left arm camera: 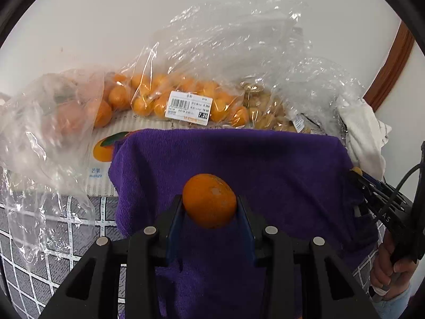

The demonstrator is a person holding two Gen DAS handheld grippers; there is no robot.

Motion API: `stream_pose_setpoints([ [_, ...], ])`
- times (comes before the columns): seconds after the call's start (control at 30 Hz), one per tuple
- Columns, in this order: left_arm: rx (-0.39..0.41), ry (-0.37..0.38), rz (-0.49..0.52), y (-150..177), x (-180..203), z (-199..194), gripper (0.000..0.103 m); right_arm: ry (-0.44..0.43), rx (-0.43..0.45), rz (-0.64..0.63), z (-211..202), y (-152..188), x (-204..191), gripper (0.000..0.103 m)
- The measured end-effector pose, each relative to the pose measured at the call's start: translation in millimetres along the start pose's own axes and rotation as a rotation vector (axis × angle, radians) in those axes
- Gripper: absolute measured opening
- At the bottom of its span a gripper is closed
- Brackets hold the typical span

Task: Organize fruits
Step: 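Carry both fruits onto the purple towel and open both tools to release them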

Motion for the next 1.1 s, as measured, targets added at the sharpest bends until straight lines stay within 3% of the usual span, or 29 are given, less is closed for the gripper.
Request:
stream_pose_setpoints([
  [0.97, -0.052, -0.037, -0.009, 7, -8, 19, 0.038, -0.030, -0.068, -0.002, 17, 11, -5, 0.027],
  [1.1, -0.052, -0.037, -0.007, 7, -9, 19, 0.038, -0.028, -0.066, 0.002, 16, 11, -4, 0.032],
])
Point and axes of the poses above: each gripper's, at about its wrist camera, not at the fingertips, and z roughly the way its jaws point, x to its right, y to its underside, the point moved 3 cm from there along z, roughly the way its jaws point, and after that the axes turned 14 degrees about y, right-handed, at the moved point
